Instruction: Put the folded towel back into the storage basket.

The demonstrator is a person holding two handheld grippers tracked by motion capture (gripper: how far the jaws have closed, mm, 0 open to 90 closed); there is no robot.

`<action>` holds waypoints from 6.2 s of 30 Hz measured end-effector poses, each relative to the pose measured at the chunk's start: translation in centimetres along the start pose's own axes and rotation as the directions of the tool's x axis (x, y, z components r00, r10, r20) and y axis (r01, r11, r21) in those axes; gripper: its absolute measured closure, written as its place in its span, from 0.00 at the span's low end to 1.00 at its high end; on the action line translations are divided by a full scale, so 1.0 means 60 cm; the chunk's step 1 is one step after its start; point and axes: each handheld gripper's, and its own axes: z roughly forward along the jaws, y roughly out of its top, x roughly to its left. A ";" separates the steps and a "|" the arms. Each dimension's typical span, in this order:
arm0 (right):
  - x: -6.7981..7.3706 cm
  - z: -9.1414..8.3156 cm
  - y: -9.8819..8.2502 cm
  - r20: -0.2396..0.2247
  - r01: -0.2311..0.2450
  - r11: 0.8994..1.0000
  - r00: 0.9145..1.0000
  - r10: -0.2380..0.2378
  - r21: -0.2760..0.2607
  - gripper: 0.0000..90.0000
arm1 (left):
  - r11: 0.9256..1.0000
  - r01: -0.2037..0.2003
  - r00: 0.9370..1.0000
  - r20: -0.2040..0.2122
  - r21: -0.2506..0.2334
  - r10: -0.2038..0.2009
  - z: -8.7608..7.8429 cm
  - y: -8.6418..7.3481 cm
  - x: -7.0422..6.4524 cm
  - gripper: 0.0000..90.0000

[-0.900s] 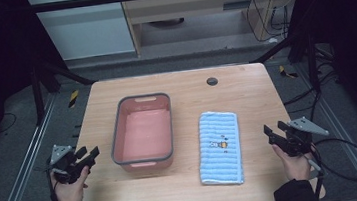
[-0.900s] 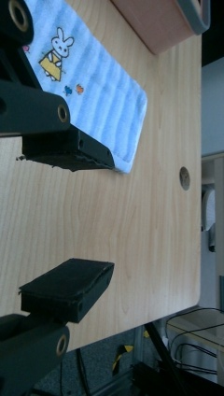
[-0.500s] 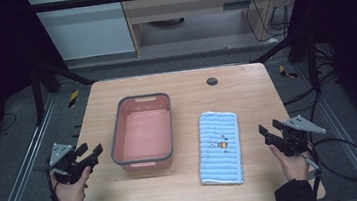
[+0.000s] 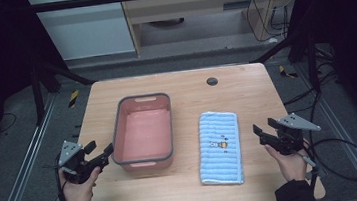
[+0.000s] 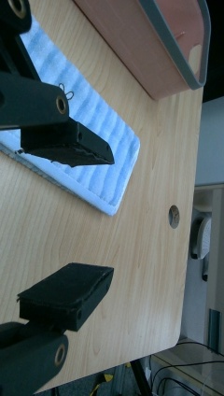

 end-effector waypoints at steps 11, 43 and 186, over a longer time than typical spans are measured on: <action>0.004 0.002 0.015 -0.001 -0.010 1.000 1.000 0.010 -0.011 0.46 | 0.999 -0.039 0.998 0.044 -0.005 0.039 0.011 0.012 -0.042 0.33; 0.018 0.021 0.068 -0.032 0.020 1.000 0.999 -0.020 -0.017 0.48 | 0.987 -0.157 0.970 0.180 -0.038 0.161 0.071 0.038 -0.200 0.35; 0.041 0.147 0.036 -0.162 0.049 0.994 0.986 -0.034 0.096 0.89 | 0.967 -0.226 0.898 0.410 0.117 0.160 0.184 -0.067 -0.374 0.95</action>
